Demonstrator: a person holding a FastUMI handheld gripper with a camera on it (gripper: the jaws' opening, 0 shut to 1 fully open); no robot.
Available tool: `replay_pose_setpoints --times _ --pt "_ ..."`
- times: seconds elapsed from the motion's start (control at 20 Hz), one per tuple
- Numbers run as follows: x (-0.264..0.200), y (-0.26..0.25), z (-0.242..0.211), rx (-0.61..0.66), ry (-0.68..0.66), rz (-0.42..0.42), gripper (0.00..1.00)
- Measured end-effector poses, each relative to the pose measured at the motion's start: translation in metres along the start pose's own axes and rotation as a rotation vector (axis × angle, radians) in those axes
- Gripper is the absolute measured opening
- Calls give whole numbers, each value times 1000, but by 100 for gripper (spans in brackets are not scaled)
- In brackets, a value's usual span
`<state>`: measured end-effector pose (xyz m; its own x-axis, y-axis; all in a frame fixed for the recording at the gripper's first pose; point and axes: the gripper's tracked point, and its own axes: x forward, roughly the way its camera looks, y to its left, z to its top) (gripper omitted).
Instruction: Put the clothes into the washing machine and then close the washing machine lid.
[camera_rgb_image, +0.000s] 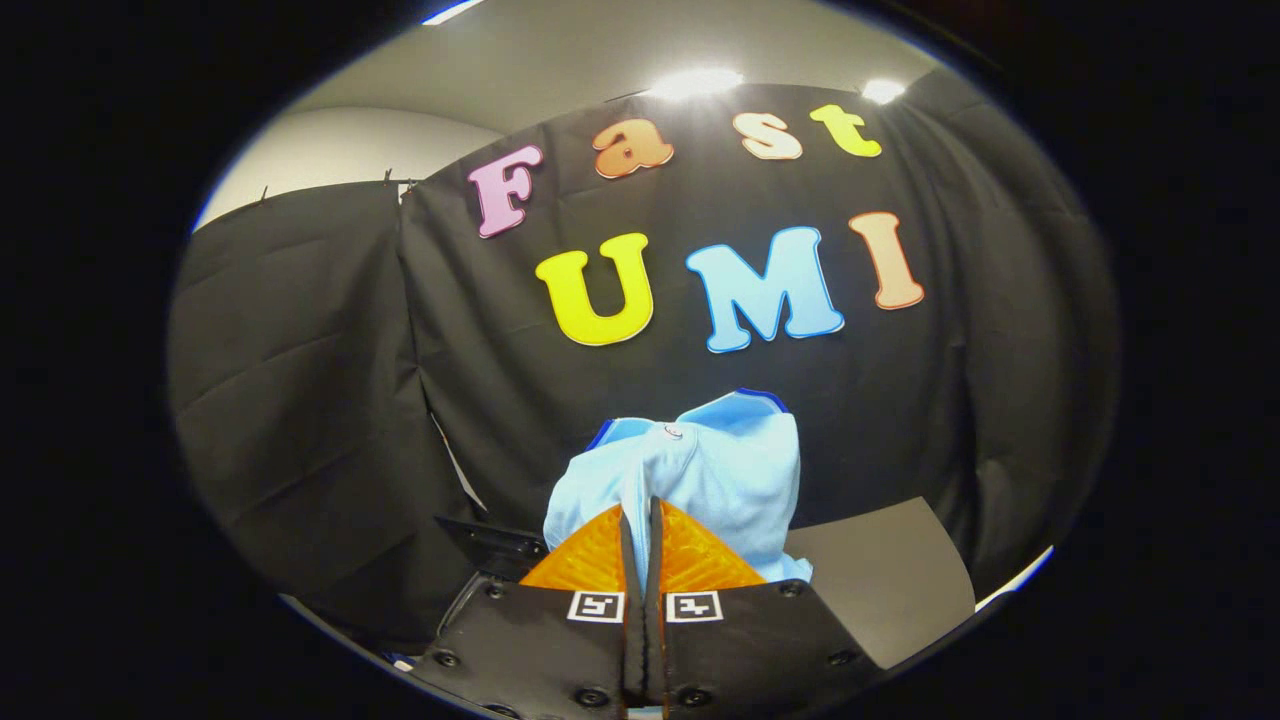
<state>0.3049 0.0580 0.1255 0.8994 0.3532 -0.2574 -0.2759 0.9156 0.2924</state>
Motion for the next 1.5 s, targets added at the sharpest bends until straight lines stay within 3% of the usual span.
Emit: replay_pose_setpoints --times 0.5,0.85,1.1,1.5 --pt "1 102 -10 -51 7 138 1" --pt "16 185 -37 -3 30 237 1" --pt "32 228 -60 -24 51 262 1" --pt "68 264 -119 -47 117 230 1"
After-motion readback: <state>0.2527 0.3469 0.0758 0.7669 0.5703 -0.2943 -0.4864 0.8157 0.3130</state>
